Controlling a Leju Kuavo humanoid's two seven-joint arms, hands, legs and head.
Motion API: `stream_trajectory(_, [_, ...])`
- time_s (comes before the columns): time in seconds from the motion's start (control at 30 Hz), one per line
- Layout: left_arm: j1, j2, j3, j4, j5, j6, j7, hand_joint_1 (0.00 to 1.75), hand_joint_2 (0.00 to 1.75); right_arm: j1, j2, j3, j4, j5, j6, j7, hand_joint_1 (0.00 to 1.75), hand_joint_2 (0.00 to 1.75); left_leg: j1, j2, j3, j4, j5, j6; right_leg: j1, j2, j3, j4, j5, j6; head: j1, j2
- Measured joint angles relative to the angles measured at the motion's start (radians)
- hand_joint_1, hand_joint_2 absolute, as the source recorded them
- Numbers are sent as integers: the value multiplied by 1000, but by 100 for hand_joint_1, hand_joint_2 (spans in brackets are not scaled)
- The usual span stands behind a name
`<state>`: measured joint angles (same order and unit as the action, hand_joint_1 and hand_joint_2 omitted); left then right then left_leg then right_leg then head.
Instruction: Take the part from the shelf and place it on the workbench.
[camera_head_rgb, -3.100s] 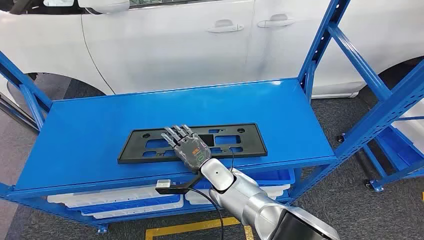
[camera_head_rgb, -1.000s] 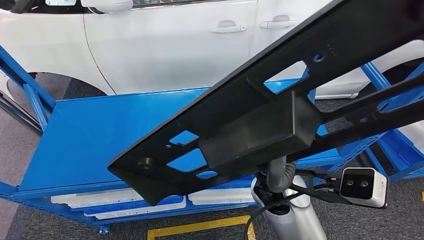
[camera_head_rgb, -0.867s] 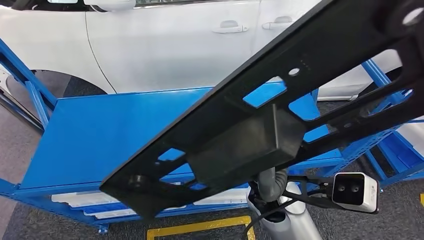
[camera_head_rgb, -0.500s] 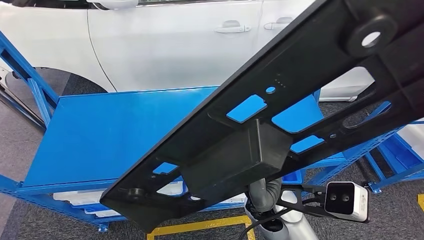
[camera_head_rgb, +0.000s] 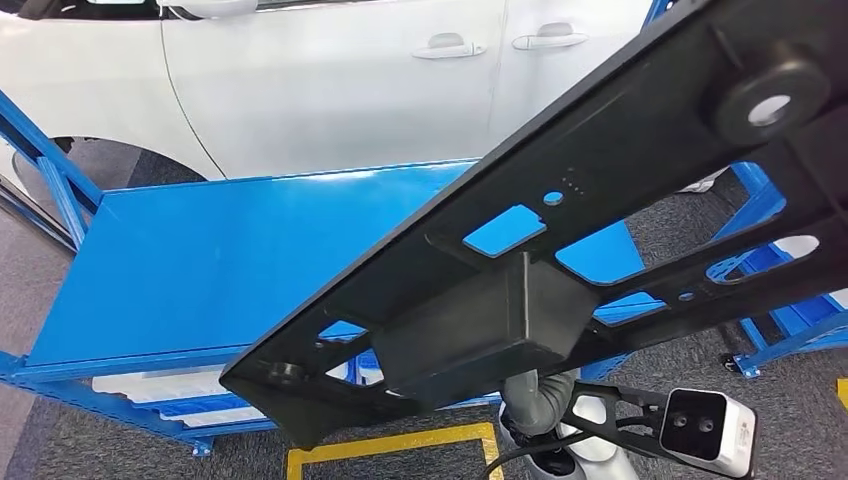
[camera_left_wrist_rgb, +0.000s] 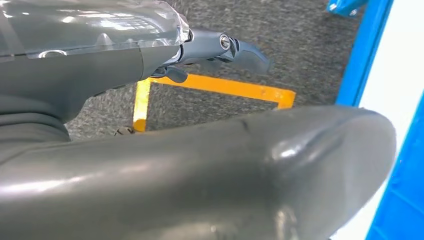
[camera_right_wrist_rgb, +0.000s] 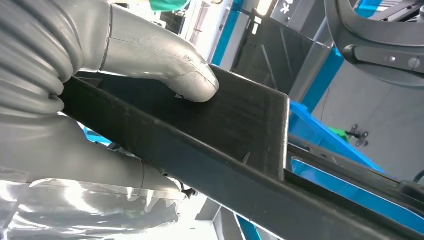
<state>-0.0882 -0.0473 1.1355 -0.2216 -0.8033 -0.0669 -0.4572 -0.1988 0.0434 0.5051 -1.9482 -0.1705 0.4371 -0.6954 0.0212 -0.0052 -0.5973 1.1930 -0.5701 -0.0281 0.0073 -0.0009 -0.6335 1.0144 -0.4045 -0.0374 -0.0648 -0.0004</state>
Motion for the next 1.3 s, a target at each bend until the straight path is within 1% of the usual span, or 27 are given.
stream_trajectory(0.07, [-3, 3, 3, 0, 5, 3, 1, 0, 0, 2, 3, -8, -3, 2, 22, 0, 175, 175, -8, 1, 78, -136, 38, 15, 4, 0, -9, 5, 9, 4, 0, 0])
stream_trajectory(0.1, [-3, 5, 5, 0, 7, 5, 1, 0, 0, 4, 6, -14, -6, 4, 38, 0, 175, 175, -13, 1, 98, -175, 48, 20, 4, 0, -12, 7, 13, 8, 0, 0])
stream_trajectory(0.17, [0, 7, 9, 0, 9, 7, 2, 0, 0, 10, 15, -31, -12, 7, 78, 0, 175, 175, -20, 2, 101, -191, 58, 27, 3, -1, -15, 6, 24, 20, 0, 0])
stream_trajectory(0.23, [5, 7, 14, 0, 7, 8, 7, 0, 0, 17, 21, -49, -20, 6, 115, 0, 175, 175, -16, 6, 96, -199, 78, 36, 0, 0, -20, 11, 22, 32, 0, 0])
stream_trajectory(0.27, [6, 7, 16, 0, 4, 8, 10, 0, 0, 22, 22, -59, -24, 6, 130, 0, 175, 175, -12, 8, 91, -203, 89, 42, -1, 2, -28, 29, -1, 37, 0, 0])
stream_trajectory(0.3, [7, 6, 17, 0, 0, 10, 14, 0, 0, 28, 23, -69, -29, 6, 143, 0, 175, 175, -9, 11, 82, -207, 101, 46, -3, 3, -42, 68, -41, 44, 0, 0])
stream_trajectory(0.37, [10, 6, 18, 0, -10, 14, 24, 0, 0, 46, 21, -92, -39, 8, 168, 0, 175, 175, -9, 13, 57, -206, 120, 50, -11, 3, -78, 193, -139, 55, 0, 0])
stream_trajectory(0.4, [12, 6, 18, 0, -13, 15, 29, 0, 0, 55, 19, -103, -42, 8, 180, 0, 175, 175, -9, 13, 44, -205, 129, 48, -15, 2, -88, 250, -168, 61, 0, 0])
stream_trajectory(0.43, [13, 6, 18, 0, -17, 17, 33, 0, 0, 61, 16, -113, -45, 9, 189, 0, 175, 175, -8, 14, 31, -203, 137, 46, -19, 2, -86, 281, -174, 65, 0, 0])
stream_trajectory(0.47, [14, 5, 18, 0, -19, 17, 37, 0, 0, 64, 12, -122, -48, 10, 195, 0, 175, 175, -7, 15, 18, -200, 145, 43, -23, 2, -63, 272, -160, 69, 0, 0])
stream_trajectory(0.5, [14, 5, 18, 0, -21, 17, 39, 0, 0, 65, 8, -129, -52, 14, 198, 0, 175, 175, -6, 15, 6, -196, 152, 39, -27, 1, -23, 228, -136, 71, 0, 0])
stream_trajectory(0.53, [13, 5, 18, 0, -23, 16, 42, 0, 0, 65, 3, -134, -57, 20, 198, 0, 175, 175, -5, 15, -4, -191, 157, 35, -30, 1, 30, 159, -118, 72, 0, 0])
stream_trajectory(0.57, [13, 4, 18, 0, -24, 15, 43, 0, 0, 66, -1, -138, -65, 28, 195, 0, 175, 175, -4, 15, -13, -186, 162, 30, -29, 2, 81, 87, -110, 70, 0, 0])
stream_trajectory(0.6, [13, 4, 18, 0, -25, 14, 43, 0, 0, 68, -4, -140, -75, 38, 189, 0, 175, 175, -4, 14, -19, -182, 167, 23, -27, 3, 114, 37, -108, 65, 0, 0])
stream_trajectory(0.63, [13, 4, 19, 0, -25, 13, 44, 0, 0, 70, -6, -140, -86, 49, 179, 0, 175, 175, -4, 14, -23, -180, 173, 16, -24, 5, 131, 6, -112, 57, 0, 0])
stream_trajectory(0.7, [14, 3, 19, 0, -26, 10, 43, 0, 0, 75, -9, -133, -105, 66, 158, 0, 175, 175, -3, 13, -26, -183, 186, 1, -18, 7, 124, -2, -104, 37, 0, 0])
stream_trajectory(0.73, [14, 2, 19, 0, -26, 8, 40, 0, 0, 75, -12, -127, -112, 71, 148, 0, 175, 175, -1, 12, -31, -179, 181, -5, -19, 5, 118, -5, -97, 27, 0, 0])
stream_trajectory(0.8, [15, 1, 20, 0, -26, 4, 32, 0, 0, 74, -14, -116, -121, 73, 136, 0, 175, 175, 2, 11, -42, -161, 154, -11, -21, 2, 105, -9, -80, 11, 0, 0])
stream_trajectory(0.87, [15, 0, 20, 0, -26, 2, 27, 0, 0, 74, -15, -112, -122, 72, 134, 0, 175, 175, 2, 11, -48, -147, 132, -12, -20, 1, 100, -9, -75, 7, 0, 0])
stream_trajectory(0.97, [15, 0, 20, 0, -26, 2, 26, 0, 0, 74, -15, -112, -123, 72, 134, 0, 175, 175, 2, 11, -50, -143, 128, -12, -20, 1, 99, -9, -74, 7, 0, 0])
stream_trajectory(1.0, [14, 0, 20, 0, -26, 0, 22, 0, 0, 73, -16, -110, -123, 69, 134, 0, 175, 175, 2, 11, -59, -109, 97, -12, -19, 1, 92, -9, -69, 5, 0, 0])
stream_trajectory(1.07, [13, -1, 20, 0, -26, -6, 9, 0, 0, 70, -20, -104, -124, 58, 135, 0, 175, 175, 1, 10, -77, 12, 22, -11, -12, 1, 58, -8, -44, -1, 0, 0])
stream_trajectory(1.1, [11, 0, 20, 0, -25, -8, 1, 0, 0, 65, -23, -102, -124, 47, 144, 0, 175, 175, -4, 10, -28, 6, 1, 0, -5, 1, 26, -4, -19, -3, 0, 0])
stream_trajectory(1.13, [9, 0, 21, 0, -24, -9, -4, 0, 0, 60, -26, -102, -124, 36, 157, 0, 175, 175, -10, 10, 37, -48, 2, 11, 1, 0, 0, 0, 2, -1, 0, 0])
stream_trajectory(1.2, [4, 1, 21, 0, -20, -8, -12, 0, 0, 48, -29, -107, -121, 18, 191, 0, 175, 175, -24, 10, 161, -204, 25, 32, 4, -3, -29, 3, 36, 9, 0, 0])
stream_trajectory(1.27, [2, -1, 23, 0, -17, -5, -14, 0, 0, 40, -28, -115, -116, 7, 215, 0, 175, 175, -25, 11, 158, -222, 38, 38, 0, -5, -30, -4, 55, 22, 0, 0])
stream_trajectory(1.3, [2, -3, 23, 0, -16, -2, -14, 0, 0, 38, -27, -121, -113, 3, 223, 0, 175, 175, -24, 12, 151, -227, 52, 43, -1, -4, -35, -2, 49, 28, 0, 0])
